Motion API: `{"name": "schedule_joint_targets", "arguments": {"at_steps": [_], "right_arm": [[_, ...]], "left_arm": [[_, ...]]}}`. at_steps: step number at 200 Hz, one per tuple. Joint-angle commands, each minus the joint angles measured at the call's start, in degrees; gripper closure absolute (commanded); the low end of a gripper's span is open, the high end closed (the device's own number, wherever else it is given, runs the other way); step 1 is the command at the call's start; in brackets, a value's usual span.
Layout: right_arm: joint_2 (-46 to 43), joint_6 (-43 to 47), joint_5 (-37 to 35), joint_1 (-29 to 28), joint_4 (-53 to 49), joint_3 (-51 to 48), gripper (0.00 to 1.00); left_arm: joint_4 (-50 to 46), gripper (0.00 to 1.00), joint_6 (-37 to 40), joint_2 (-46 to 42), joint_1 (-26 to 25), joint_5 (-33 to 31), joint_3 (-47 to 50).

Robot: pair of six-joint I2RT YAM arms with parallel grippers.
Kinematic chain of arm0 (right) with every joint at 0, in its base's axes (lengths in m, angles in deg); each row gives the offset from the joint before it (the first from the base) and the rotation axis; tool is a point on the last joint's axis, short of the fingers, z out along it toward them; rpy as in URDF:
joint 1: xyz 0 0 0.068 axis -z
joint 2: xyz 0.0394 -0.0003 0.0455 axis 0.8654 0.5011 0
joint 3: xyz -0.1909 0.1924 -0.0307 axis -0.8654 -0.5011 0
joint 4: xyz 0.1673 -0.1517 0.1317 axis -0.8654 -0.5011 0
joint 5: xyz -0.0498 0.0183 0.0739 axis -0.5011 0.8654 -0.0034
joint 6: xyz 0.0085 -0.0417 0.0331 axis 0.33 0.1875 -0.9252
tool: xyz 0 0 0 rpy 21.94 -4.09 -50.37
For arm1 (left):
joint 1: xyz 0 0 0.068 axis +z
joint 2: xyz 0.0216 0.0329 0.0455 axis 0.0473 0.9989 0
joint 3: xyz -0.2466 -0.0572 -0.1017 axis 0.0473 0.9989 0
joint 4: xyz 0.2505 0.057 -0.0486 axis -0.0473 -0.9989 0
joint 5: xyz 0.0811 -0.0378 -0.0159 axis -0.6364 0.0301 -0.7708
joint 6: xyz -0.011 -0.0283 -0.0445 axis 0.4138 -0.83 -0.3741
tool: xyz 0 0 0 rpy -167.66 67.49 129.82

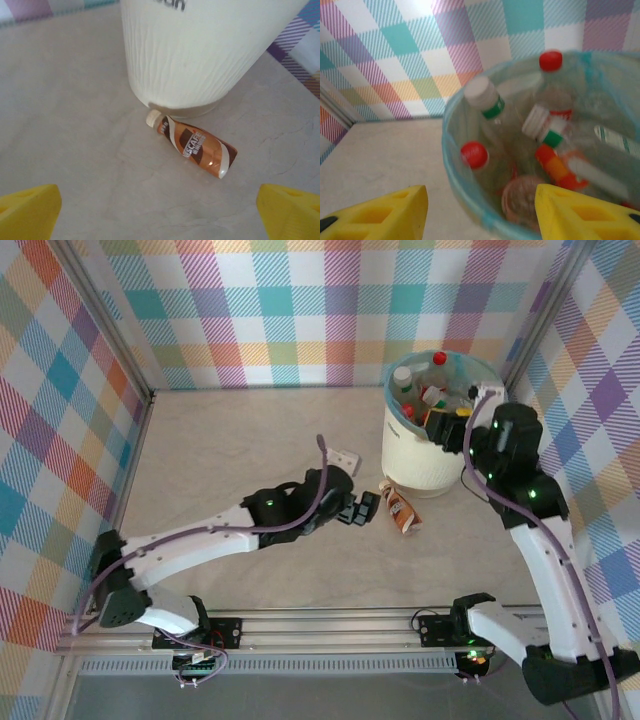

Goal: Put the plastic bottles in the bin

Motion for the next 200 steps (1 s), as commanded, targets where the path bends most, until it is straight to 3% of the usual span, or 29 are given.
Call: {"name": "schedule_joint_targets", "arguments": {"at_steps": [1, 54, 94, 149, 200], "right_arm": [[-2.63, -1.32, 1.97, 0.07, -4.72, -5.51, 0.39], [-4.48, -3.35, 8.3, -0.01, -7.37, -19.74, 0.3], [1.51, -3.97, 8.61, -0.95, -3.27, -26.98, 0.24], [12.51, -3.76, 5.47, -5.33, 3.82, -29.5, 0.18], [17.39, -4.21, 0.31, -7.87, 2.02, -26.73, 0.15]], "left_arm": [[-5.83, 0.0, -11.02, 4.97, -0.54, 0.84, -3.15], [-10.47, 0.0, -16.24, 10.55, 0.97, -1.33, -6.07], [-12.75, 0.0, -20.46, 11.38, 3.76, 0.56, -4.76], [-14.46, 0.0, -22.46, 9.2, 6.7, 1.11, -1.44], [-14.8, 0.0, -22.92, 6.0, 7.63, -0.51, 1.29]]}}
